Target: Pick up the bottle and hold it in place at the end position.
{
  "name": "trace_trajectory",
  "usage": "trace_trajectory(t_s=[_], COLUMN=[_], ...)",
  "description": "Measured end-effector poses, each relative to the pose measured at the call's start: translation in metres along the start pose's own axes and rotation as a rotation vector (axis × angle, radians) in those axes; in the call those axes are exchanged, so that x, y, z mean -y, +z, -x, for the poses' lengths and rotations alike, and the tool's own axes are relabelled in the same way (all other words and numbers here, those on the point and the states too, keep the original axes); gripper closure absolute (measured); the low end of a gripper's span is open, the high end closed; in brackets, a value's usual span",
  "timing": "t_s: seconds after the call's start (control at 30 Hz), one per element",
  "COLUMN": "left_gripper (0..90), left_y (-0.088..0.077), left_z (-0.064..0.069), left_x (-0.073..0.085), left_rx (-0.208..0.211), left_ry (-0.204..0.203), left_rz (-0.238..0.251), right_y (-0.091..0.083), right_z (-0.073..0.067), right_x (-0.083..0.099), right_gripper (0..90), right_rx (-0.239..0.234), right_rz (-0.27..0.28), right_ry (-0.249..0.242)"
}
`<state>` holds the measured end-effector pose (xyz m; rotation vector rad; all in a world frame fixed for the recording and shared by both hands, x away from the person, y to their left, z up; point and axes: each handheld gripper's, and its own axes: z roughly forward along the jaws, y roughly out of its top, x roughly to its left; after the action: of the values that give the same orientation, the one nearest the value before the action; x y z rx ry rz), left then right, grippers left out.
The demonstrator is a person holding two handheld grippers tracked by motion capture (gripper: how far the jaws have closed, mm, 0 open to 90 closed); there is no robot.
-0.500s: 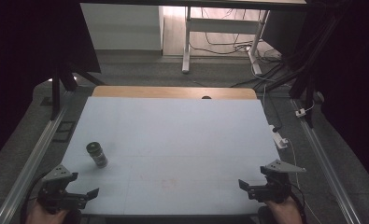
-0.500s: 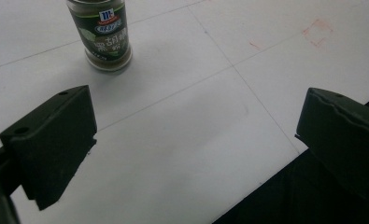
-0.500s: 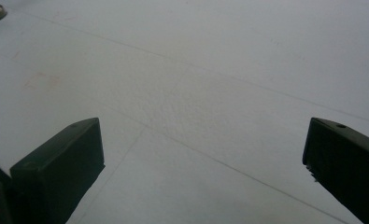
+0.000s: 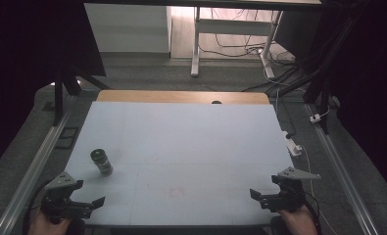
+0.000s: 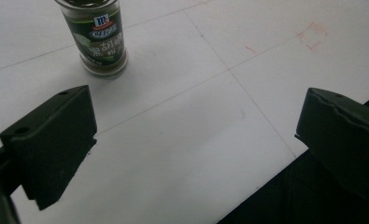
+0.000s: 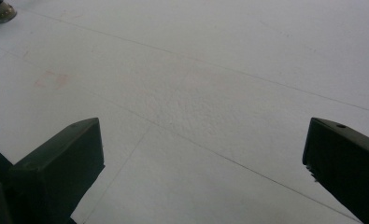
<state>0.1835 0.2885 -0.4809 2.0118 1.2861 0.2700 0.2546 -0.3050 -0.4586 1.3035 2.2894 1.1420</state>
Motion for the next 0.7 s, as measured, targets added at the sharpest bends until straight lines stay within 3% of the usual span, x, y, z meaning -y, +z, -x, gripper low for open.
trace_trajectory(t_s=[0.5, 0.7], left_gripper=[0.0, 0.0], left_y=[0.0008, 0.0013], left_z=[-0.0009, -0.0003], left_x=[-0.0008, -0.0024], left_rx=[0.01, 0.018], left_ry=[-0.022, -0.001], left_rz=[-0.011, 0.006], right_y=[0.0023, 0.0031], right_z=[-0.0022, -0.0026], right_x=[-0.0006, -0.0008], right_gripper=[0.0, 0.0], right_rx=[-0.018, -0.022], right_rz=[-0.028, -0.034], right_ry=[-0.031, -0.035])
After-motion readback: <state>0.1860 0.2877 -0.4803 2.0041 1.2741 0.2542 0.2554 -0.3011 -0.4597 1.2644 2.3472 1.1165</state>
